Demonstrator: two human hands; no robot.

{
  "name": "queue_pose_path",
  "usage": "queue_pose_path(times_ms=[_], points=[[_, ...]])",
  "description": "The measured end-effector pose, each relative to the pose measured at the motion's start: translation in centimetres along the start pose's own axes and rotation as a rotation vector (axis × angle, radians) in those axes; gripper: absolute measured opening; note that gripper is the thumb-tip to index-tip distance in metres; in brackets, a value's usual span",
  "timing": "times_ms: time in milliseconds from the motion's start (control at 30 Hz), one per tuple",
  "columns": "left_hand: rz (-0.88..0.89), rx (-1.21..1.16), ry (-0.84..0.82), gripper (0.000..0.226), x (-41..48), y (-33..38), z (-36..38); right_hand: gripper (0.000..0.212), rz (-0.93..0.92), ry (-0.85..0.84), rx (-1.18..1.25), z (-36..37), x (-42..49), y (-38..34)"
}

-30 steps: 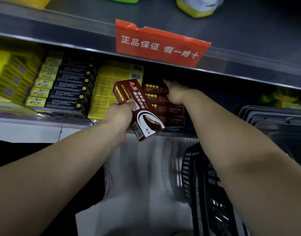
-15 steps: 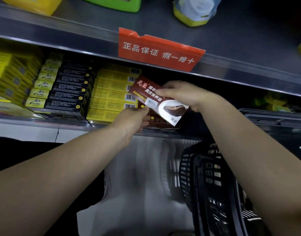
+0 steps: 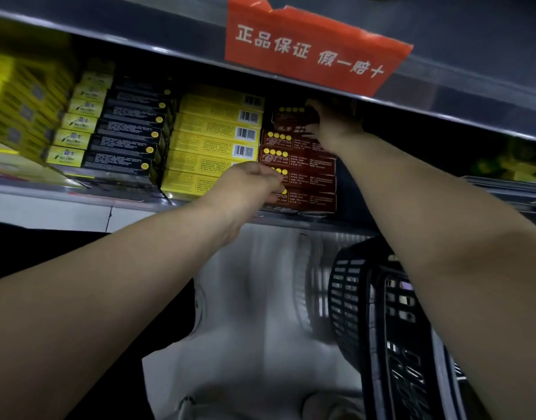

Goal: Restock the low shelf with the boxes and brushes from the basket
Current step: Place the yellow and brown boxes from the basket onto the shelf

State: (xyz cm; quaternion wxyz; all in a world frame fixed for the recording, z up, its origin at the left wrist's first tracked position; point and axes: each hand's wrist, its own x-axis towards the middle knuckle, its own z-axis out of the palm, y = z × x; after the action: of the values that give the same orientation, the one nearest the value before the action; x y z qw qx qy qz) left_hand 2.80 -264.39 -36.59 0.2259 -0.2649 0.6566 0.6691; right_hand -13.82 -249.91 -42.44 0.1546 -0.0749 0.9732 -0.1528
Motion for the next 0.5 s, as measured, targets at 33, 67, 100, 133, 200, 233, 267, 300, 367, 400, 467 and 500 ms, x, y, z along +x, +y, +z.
queue_pose_path(times_ms=[33, 67, 100, 133, 200, 233, 267, 300, 367, 400, 467, 500], points=[[0.001, 0.004, 0.001, 0.017, 0.0, 0.0, -0.1, 0.044, -0.003, -0.037, -0.05, 0.6, 0.3, -0.1], [0.0, 0.006, 0.003, 0.017, 0.0, 0.0, -0.1, 0.047, -0.005, -0.075, -0.091, 1.3, 0.7, -0.1], [-0.002, 0.009, 0.007, 0.017, 0.1, 0.0, -0.2, 0.049, -0.003, -0.103, -0.117, 1.9, 1.0, 0.0], [-0.003, 0.011, 0.01, 0.018, 0.1, 0.0, -0.2, 0.049, 0.001, -0.117, -0.135, 2.4, 1.3, 0.1], [-0.002, 0.01, 0.009, 0.018, 0.1, 0.0, -0.3, 0.049, 0.018, -0.146, -0.162, 3.1, 1.8, 0.3], [-0.001, 0.01, 0.005, 0.018, 0.0, 0.0, -0.2, 0.049, 0.021, -0.165, -0.167, 3.3, 2.0, 0.4], [0.002, 0.012, 0.0, 0.018, -0.1, 0.1, -0.1, 0.049, 0.019, -0.184, -0.17, 3.4, 2.1, 0.3], [0.005, 0.015, -0.005, 0.018, -0.1, 0.1, 0.0, 0.049, 0.015, -0.203, -0.173, 3.4, 2.1, 0.3], [0.009, 0.024, -0.011, 0.018, -0.3, 0.3, 0.3, 0.054, 0.01, -0.261, -0.18, 3.1, 2.1, 0.3], [0.015, 0.026, -0.014, 0.018, -0.4, 0.4, 0.4, 0.059, 0.012, -0.3, -0.182, 2.7, 1.9, 0.2], [0.041, 0.021, -0.026, 0.018, -0.8, 0.8, 0.9, 0.068, 0.009, -0.36, -0.184, 1.2, 1.0, -0.1], [0.064, 0.031, -0.033, 0.018, -1.1, 1.0, 1.2, 0.069, 0.004, -0.365, -0.181, 0.2, 0.4, -0.3]])
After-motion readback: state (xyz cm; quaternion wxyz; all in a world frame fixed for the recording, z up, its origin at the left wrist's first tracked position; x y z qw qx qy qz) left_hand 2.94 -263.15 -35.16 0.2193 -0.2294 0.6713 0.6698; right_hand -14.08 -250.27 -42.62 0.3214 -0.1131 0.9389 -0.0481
